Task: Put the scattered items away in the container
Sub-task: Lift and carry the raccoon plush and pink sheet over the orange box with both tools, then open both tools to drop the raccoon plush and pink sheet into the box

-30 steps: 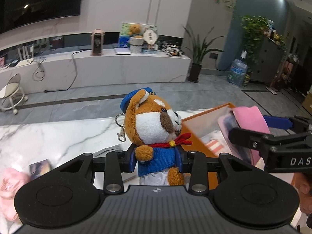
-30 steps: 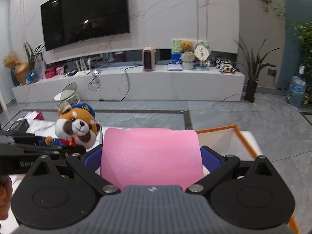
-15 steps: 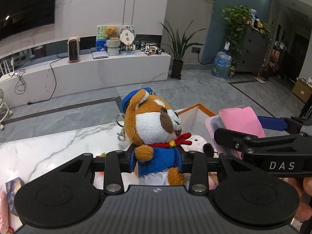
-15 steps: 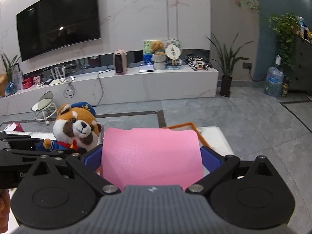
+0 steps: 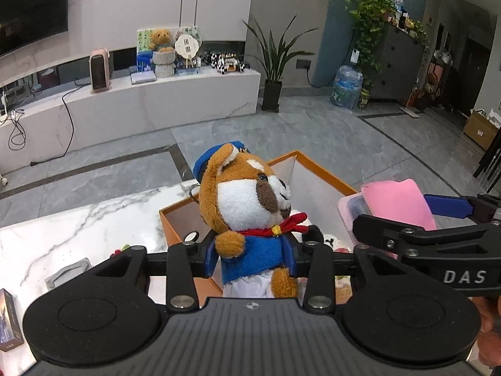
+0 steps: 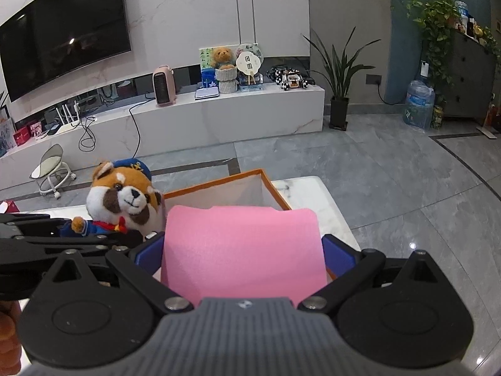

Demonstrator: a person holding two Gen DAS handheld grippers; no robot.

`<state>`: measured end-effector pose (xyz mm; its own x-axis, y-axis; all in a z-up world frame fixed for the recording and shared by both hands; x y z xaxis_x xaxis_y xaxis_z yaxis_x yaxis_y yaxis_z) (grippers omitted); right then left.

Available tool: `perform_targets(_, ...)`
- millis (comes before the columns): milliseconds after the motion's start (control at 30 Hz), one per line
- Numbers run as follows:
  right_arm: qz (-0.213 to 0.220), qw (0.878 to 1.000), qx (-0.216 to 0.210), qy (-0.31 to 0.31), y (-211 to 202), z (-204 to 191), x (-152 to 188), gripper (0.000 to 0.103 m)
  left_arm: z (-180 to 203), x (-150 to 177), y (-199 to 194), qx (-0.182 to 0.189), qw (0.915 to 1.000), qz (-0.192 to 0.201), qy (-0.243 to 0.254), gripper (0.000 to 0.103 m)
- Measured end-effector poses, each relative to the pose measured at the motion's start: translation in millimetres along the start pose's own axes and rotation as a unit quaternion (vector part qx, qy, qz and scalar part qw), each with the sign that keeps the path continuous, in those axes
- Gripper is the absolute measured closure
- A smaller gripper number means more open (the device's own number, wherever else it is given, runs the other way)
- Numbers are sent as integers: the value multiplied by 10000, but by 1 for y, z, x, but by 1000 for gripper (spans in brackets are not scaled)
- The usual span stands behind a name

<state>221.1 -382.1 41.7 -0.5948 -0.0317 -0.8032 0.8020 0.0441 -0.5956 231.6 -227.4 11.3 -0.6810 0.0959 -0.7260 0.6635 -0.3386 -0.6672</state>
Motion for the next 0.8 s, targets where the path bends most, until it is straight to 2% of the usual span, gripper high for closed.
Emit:
perform_targets(133,-59,10000,21,-71,0,-3,3,1,-1,2,2,-73,10000,-36,-43,47)
perform_targets(500,-90,10000,-5,-40,-1,-4,4,1,-3,4,-1,-50,9999,-61,-78,46)
perform_targets(667,-27,9999,29,118,-7,2,1,1,3,16,8,434,9976,-497,-218,51)
perform_targets(800,-3,9999,-20,166,-9,2,1,1,13,21,9,504,9971,-558,-85,52)
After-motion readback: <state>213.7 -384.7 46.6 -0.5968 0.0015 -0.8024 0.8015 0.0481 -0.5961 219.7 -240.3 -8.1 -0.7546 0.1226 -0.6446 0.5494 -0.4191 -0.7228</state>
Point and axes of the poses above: each gripper's, at about its wrist camera, not at the fingertips, and y roughly the way its jaws point, z to its right, x to its underside, the point moved 6 cm from there along y, roughly the way its jaws point, and after that the axes turned 5 degrees about -y, right-handed, at the moved point
